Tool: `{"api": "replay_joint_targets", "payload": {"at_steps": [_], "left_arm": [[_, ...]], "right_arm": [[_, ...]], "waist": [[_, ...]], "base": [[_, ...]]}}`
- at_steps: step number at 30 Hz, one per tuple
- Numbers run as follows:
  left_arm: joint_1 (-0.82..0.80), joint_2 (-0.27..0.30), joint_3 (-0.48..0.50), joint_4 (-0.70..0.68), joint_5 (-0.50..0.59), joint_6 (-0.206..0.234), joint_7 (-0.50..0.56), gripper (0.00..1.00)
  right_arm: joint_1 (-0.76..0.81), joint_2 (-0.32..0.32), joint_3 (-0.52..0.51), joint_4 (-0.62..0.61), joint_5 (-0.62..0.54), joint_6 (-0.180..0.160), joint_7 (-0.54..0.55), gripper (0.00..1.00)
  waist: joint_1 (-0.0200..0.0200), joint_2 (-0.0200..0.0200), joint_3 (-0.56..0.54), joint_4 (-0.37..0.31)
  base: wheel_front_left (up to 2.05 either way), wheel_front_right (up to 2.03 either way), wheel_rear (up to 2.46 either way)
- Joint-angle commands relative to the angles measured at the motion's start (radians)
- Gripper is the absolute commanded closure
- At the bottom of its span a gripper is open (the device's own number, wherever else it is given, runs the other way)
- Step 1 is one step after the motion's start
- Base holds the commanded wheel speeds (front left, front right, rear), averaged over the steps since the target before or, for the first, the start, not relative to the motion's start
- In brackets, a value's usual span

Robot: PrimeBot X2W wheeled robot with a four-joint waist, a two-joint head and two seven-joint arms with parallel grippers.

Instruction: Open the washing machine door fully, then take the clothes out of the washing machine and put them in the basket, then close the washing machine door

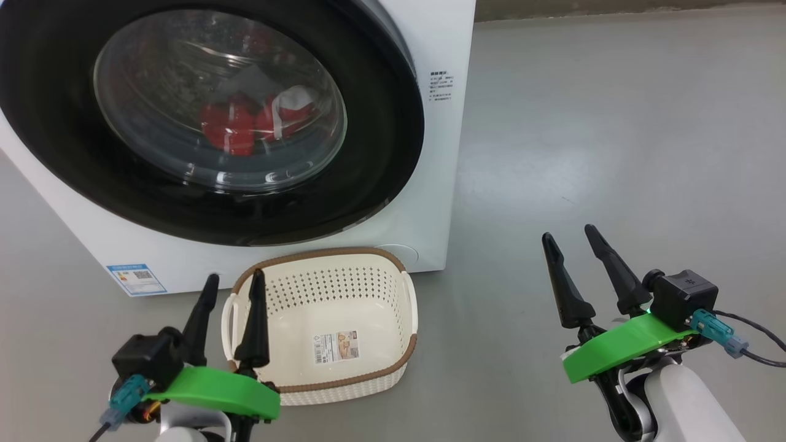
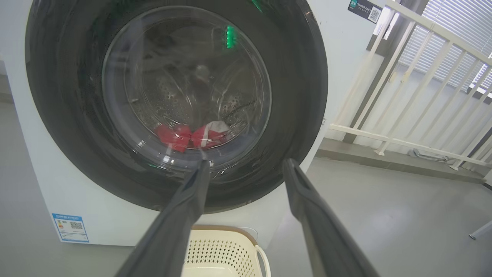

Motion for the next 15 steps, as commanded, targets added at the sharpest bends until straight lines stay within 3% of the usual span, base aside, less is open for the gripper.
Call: {"api": "replay_joint_targets", "payload": {"at_steps": [1, 15], "left_arm": [[-0.054, 0.016, 0.019, -0.024, 0.045, 0.007, -0.020, 0.00], [-0.071, 0.017, 0.005, 0.007, 0.114, 0.019, -0.044, 0.00]], "right_arm": [[-0.047, -0.006, 0.027, -0.022, -0.045, -0.001, -0.017, 0.00], [-0.060, -0.008, 0.037, -0.009, -0.115, -0.001, -0.041, 0.00]], "waist": [[0.0000, 0.0000, 0.000, -0.001], [0.0000, 0.0000, -0.008, 0.003]], "base": [[0.00, 0.00, 0.00], [0.00, 0.00, 0.00]]}}
